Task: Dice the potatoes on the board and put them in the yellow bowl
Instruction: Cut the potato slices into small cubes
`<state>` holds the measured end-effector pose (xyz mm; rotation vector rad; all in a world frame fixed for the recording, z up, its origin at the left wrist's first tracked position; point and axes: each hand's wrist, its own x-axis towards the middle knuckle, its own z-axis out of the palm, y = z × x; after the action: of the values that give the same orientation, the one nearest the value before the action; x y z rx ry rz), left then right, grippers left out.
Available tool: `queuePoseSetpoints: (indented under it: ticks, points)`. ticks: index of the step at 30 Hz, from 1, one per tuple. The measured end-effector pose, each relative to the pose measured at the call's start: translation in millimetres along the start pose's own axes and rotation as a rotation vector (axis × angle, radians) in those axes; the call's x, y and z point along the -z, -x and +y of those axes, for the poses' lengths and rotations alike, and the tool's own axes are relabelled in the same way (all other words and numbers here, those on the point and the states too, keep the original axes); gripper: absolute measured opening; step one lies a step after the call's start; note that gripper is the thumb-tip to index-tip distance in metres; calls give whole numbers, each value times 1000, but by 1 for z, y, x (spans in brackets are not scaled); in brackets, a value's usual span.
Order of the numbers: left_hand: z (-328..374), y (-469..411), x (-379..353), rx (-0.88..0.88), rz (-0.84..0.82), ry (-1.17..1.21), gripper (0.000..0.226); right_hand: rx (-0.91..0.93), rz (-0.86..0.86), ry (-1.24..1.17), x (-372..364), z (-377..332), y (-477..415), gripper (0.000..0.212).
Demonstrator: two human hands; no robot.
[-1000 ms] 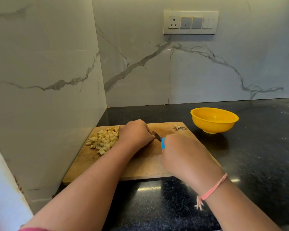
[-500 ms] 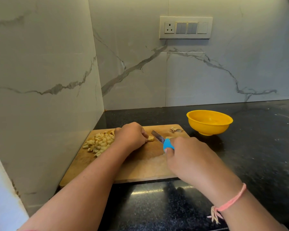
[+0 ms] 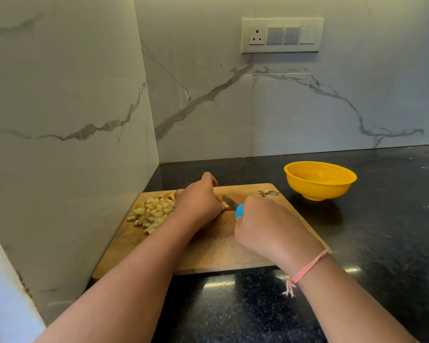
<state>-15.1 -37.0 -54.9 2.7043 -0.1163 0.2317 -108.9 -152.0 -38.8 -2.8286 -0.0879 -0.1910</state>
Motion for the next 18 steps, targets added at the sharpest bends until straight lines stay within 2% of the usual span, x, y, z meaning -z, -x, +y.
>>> queuePoseSetpoints:
  ticks: [9, 18]
  points:
    - [-1, -1, 0, 9, -10, -13, 47, 67, -119, 154, 15, 7, 41, 29]
    - [-3, -1, 3, 25, -15, 43, 50, 9, -24, 67, 18, 5, 29, 34]
